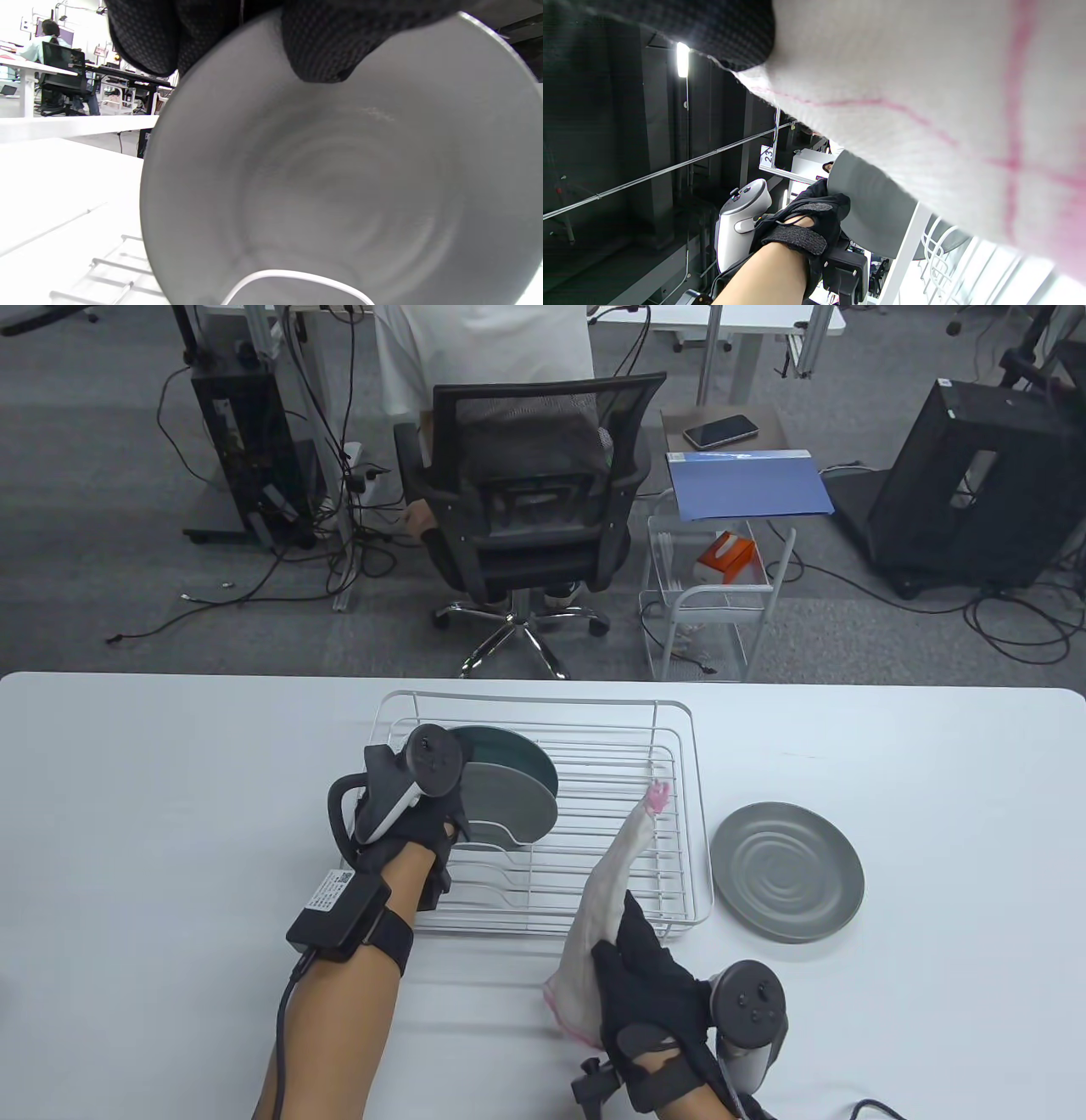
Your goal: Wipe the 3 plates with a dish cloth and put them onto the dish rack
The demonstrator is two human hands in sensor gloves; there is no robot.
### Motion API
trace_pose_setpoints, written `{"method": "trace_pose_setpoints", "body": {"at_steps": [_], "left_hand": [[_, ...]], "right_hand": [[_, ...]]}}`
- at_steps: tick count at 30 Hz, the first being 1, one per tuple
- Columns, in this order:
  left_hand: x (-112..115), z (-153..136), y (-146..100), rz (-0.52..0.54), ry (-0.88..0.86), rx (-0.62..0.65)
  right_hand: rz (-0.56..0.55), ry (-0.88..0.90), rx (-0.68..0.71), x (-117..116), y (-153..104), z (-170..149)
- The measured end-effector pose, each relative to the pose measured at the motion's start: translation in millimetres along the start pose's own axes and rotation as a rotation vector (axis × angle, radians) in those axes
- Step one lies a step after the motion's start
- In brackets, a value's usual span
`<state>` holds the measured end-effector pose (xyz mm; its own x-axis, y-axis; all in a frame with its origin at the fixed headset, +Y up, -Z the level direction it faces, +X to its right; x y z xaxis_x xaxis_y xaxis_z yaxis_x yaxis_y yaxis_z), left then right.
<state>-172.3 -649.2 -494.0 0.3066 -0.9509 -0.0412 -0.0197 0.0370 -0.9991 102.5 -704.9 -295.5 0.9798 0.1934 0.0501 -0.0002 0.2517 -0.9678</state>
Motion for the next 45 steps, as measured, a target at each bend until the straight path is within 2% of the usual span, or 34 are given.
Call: {"method": "trace_pose_setpoints", "body": {"at_steps": [3, 9, 12, 16, 22, 26, 31, 35, 40, 45], "left_hand": [[-1, -4, -1, 0.016, -0.036, -0.017], [-15, -12, -7, 0.106, 0.009, -0.005], [-17, -20, -9, 0.078, -0.059, -0.007], [-28, -23, -22, 0.118, -0.117, 0.041], [-52, -33, -74, 0.13, -0.322, 0.145], [-55, -50, -112, 0.127, -0.498, 0.177], [-40, -73, -164, 0.109, -0.725, 0.187], [-15, -84, -188, 0.104, -0.894, 0.16], [27, -73, -197, -0.081, -1.027, 0.219], [62, -37, -205, -0.368, -1.096, 0.299]], "right_hand": [[0.003, -0.002, -0.007, 0, 0, -2], [0.004, -0.004, -0.008, -1, 1, -2], [0.006, -0.003, -0.002, -1, 1, -1], [0.006, 0.001, 0.013, 0, 2, 0], [0.022, -0.022, 0.053, -2, 1, 5], [0.051, -0.051, 0.08, -8, 0, 8], [0.091, -0.133, 0.145, -18, -4, 17], [0.112, -0.21, 0.199, -27, -9, 24], [0.135, -0.313, 0.282, -42, -17, 34], [0.182, -0.484, 0.334, -71, -25, 36]]}}
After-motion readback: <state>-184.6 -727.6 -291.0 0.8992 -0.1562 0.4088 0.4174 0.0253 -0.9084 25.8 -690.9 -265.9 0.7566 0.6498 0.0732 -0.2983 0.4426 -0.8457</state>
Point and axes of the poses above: the tracker on the back of each hand, its own z axis roughly to the thumb side, its own y axis roughly from the wrist to the fingertips, x = y × z, the point moved 4 cm from there along y, roughly from the wrist to the fingertips, and after that the axes turned 6 degrees about -y, right-handed, at the moved point
